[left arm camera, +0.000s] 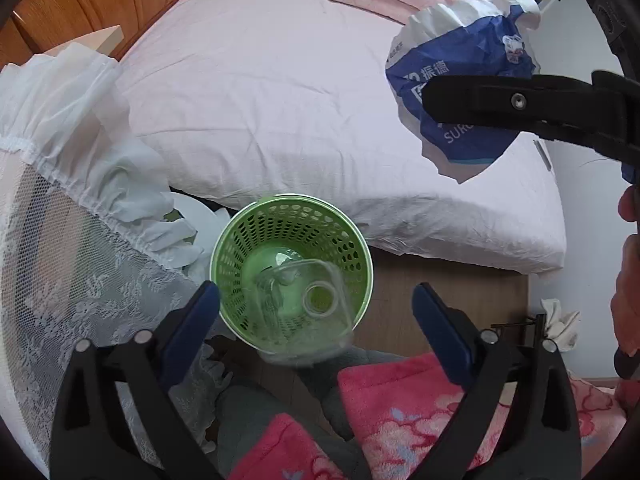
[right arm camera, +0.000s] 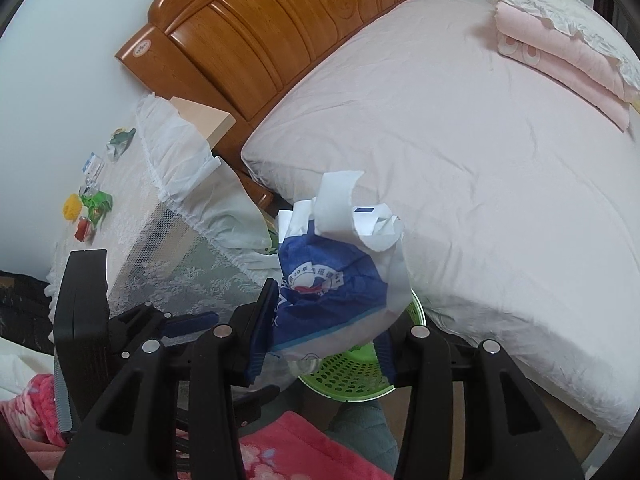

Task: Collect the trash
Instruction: 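Carry the bottle into the wastebasket and open the left tool while the right tool carries the packet, then lower the blue mask packet over the wastebasket and open the right tool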

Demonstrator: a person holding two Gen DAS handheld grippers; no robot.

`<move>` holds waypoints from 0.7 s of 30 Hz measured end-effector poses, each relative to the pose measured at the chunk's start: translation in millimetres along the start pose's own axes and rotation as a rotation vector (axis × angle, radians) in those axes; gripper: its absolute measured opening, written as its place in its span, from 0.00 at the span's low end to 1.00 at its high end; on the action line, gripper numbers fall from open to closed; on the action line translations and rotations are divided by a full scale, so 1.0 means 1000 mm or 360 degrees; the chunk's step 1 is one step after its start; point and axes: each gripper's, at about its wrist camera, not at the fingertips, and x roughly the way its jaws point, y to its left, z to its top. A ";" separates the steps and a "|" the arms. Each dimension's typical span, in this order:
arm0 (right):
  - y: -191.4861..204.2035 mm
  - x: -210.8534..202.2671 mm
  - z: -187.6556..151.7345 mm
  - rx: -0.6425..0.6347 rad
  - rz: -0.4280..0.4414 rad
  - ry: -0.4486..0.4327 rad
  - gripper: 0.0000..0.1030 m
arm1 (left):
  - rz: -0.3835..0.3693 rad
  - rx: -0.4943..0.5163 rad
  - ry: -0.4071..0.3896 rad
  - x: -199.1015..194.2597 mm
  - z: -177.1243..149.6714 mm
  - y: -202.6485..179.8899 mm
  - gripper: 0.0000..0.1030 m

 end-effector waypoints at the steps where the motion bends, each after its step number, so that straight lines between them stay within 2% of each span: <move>1: -0.001 0.000 0.000 0.0002 0.0005 -0.0002 0.44 | 0.0009 0.0003 -0.0002 -0.001 0.001 0.000 0.92; 6: -0.004 0.001 0.000 0.0012 0.0022 0.0003 0.45 | 0.0106 -0.0020 -0.0060 -0.012 0.002 0.003 0.92; 9: -0.006 0.001 0.000 0.0014 0.0033 0.0003 0.45 | 0.0222 -0.0041 -0.0186 -0.032 0.003 0.003 0.92; 14: -0.006 0.003 0.002 0.0008 0.0044 0.0007 0.45 | 0.0350 -0.0061 -0.0385 -0.069 0.008 0.004 0.92; 21: -0.003 0.005 0.006 -0.0030 0.0046 0.0026 0.45 | 0.0426 -0.0176 -0.0550 -0.109 0.012 0.013 0.92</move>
